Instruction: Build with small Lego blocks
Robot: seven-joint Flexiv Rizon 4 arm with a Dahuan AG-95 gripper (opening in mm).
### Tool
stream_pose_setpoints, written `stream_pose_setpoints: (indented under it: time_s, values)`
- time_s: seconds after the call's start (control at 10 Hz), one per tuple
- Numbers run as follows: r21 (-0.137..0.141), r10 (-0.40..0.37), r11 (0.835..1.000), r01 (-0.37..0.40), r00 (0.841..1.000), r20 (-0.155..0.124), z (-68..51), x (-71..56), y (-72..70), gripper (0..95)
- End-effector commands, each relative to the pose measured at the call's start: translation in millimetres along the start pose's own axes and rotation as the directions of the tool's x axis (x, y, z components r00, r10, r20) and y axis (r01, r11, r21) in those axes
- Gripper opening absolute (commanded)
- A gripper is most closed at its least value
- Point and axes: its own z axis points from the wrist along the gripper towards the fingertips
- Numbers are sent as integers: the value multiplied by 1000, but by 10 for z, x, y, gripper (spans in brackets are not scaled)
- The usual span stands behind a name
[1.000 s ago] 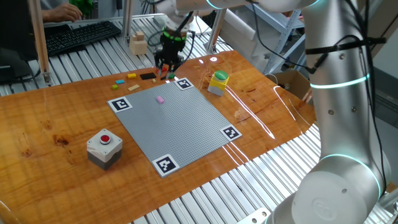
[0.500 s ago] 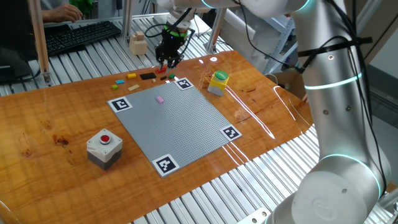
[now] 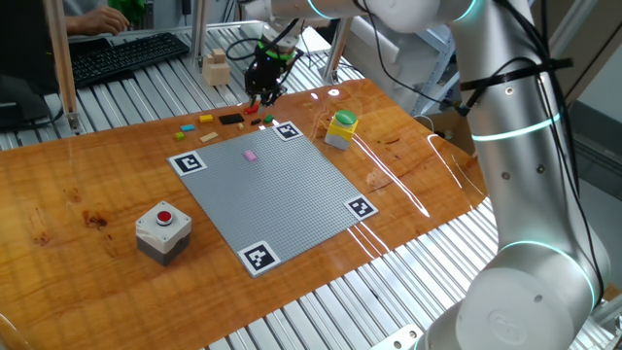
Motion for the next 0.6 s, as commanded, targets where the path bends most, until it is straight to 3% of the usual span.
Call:
stream_pose_setpoints:
  time_s: [0.1,0.6]
  values:
    - [1,2,1000,-2,1000,2,35,-11,6,190]
    - [0,24,1000,-24,1000,4,128,-41,-29,190]
